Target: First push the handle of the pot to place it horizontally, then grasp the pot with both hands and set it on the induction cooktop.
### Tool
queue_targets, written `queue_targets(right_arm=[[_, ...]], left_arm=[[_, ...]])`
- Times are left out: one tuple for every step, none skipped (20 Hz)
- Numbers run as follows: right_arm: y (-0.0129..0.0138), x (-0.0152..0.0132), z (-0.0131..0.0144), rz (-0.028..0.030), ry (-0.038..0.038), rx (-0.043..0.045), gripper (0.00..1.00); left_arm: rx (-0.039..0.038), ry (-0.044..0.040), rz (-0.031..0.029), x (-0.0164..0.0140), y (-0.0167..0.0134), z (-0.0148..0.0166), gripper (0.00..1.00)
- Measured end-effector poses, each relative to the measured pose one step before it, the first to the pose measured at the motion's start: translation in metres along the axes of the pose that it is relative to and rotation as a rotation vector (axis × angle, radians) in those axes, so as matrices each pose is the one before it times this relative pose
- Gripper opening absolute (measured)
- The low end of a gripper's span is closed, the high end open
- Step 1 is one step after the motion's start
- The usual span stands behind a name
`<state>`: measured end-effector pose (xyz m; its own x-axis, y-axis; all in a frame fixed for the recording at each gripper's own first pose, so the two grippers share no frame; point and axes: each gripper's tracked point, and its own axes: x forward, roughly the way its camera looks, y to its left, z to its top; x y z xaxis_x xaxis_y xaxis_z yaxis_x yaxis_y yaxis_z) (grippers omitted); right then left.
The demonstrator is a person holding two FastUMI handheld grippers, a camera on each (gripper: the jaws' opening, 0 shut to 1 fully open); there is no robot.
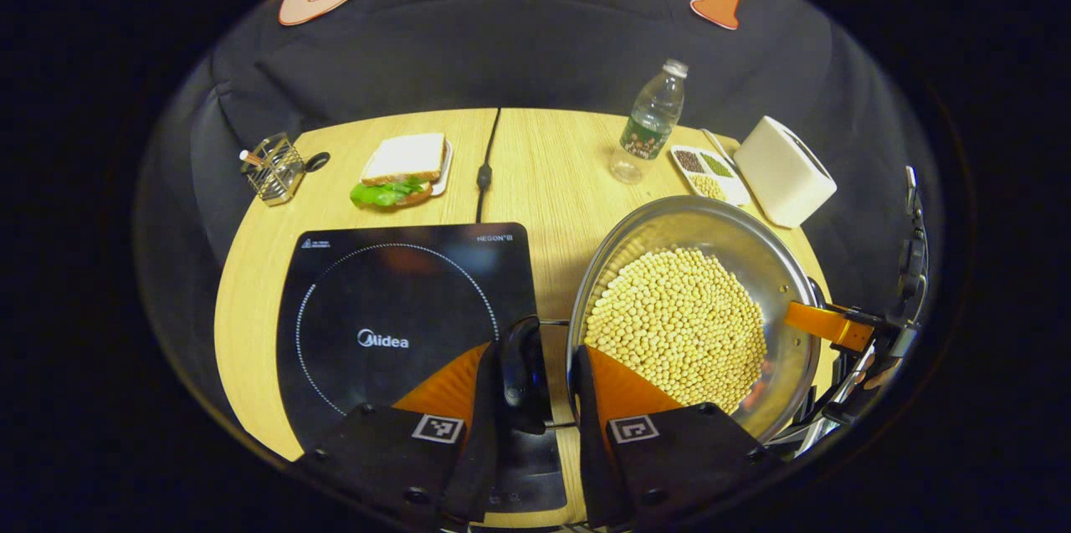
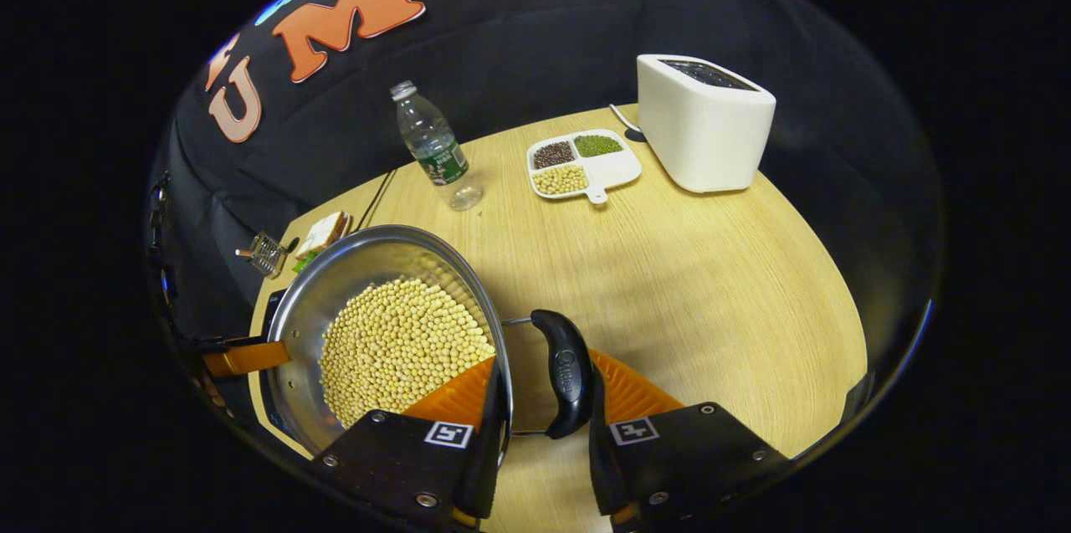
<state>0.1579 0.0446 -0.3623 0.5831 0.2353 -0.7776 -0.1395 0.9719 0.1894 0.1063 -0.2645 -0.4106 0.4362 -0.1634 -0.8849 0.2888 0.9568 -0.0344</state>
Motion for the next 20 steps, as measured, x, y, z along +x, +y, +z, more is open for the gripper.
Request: queue_targets(right_arm=[[0.007,-0.00457,0.00428,0.00155,-0.00551,0.00444,0.45],[0.00924,-0.00312,0.0034,0.00208,-0.00234,0.00101,0.45],[0.00787,-0.00284,0.00324,0.00391,-0.0065,-0.0047,0.4],[0.00819,-0.00206,0.00225,0.00342,-0.00396,-0.00439,0.4],[0.00934,-0.00065,0.00025,0.00347,0.00232,0.00246,0.45],[0.00938,-0.00241,-0.00114,0.00404,0.00249,0.00653,0.45],[0.01052,-0.00111,-0.00101,0.00328,-0.00341,-0.00171,0.45],[0.009,-0.00395,-0.0014,0.00198,0.00134,-0.00502,0.45],[0.01022,-0.00149,-0.00058,0.00316,0.00185,-0.00368,0.4],[0.01309,-0.00018,-0.00099,0.00339,-0.00045,-0.00254,0.45],[0.01278,0.0006,-0.00015,0.00405,0.00176,-0.00312,0.45],[0.01365,0.00135,-0.00087,0.00398,0.00174,-0.00497,0.45],[0.01266,0.00121,-0.0005,0.00192,0.00245,-0.00274,0.45],[0.01215,0.0022,-0.00232,0.00322,0.00355,-0.00105,0.45],[0.01364,0.00105,-0.00099,0.00543,0.00251,0.00115,0.45],[0.01379,0.00074,-0.00203,0.00659,0.00061,0.00264,0.45],[0.01263,0.00127,-0.00146,0.00795,0.00321,0.0047,0.45],[0.01265,0.00176,-0.00093,0.00778,0.00033,0.00528,0.45],[0.01195,0.00163,-0.00168,0.00619,0.0027,0.00195,0.45],[0.01151,0.00191,-0.00198,0.0045,-0.00037,0.00004,0.45]], left_arm=[[-0.00399,-0.00574,-0.00281,-0.00584,0.00537,0.00385,0.49],[-0.00081,0.00076,-0.00422,-0.00335,0.00534,0.0016,0.49],[-0.00488,0.001,-0.00393,-0.00391,0.00589,0.00167,0.49],[-0.00627,0.0021,-0.0032,-0.00326,0.00743,0.00073,0.49],[-0.00472,0.00144,-0.00071,-0.00438,0.00862,0.00091,0.49],[0.00005,-0.00139,0.00167,-0.00292,0.01131,0.00041,0.5],[0.00027,-0.00349,0.00158,-0.00412,0.01107,0.00125,0.5],[-0.00109,-0.00265,0.001,-0.00334,0.01105,0.0007,0.49],[-0.00314,-0.00045,0.00097,-0.00326,0.01085,0.00107,0.5],[-0.00715,0.00134,0.00063,-0.00315,0.01194,-0.00002,0.5],[-0.00661,0.00243,0.00112,-0.00366,0.01274,0.00058,0.49],[-0.00565,0.00425,0.00181,-0.00281,0.01348,-0.00059,0.5],[-0.00339,0.00812,0.00123,-0.00288,0.01288,0.00052,0.49],[-0.00004,0.00858,0.00233,0.0017,0.01291,0.00041,0.49],[0.00128,0.00042,0.00338,-0.00242,0.01291,0.00257,0.49],[-0.00028,-0.0028,0.00409,-0.00504,0.01288,0.00239,0.49],[0.0018,-0.0056,0.00471,-0.00308,0.01303,0.00469,0.49],[0.00001,-0.00321,0.00493,-0.00179,0.01235,0.00236,0.49],[-0.00199,-0.0022,0.00466,-0.00368,0.01395,0.00175,0.5],[-0.00302,0.0004,0.00371,-0.00163,0.01416,-0.00091,0.49]])
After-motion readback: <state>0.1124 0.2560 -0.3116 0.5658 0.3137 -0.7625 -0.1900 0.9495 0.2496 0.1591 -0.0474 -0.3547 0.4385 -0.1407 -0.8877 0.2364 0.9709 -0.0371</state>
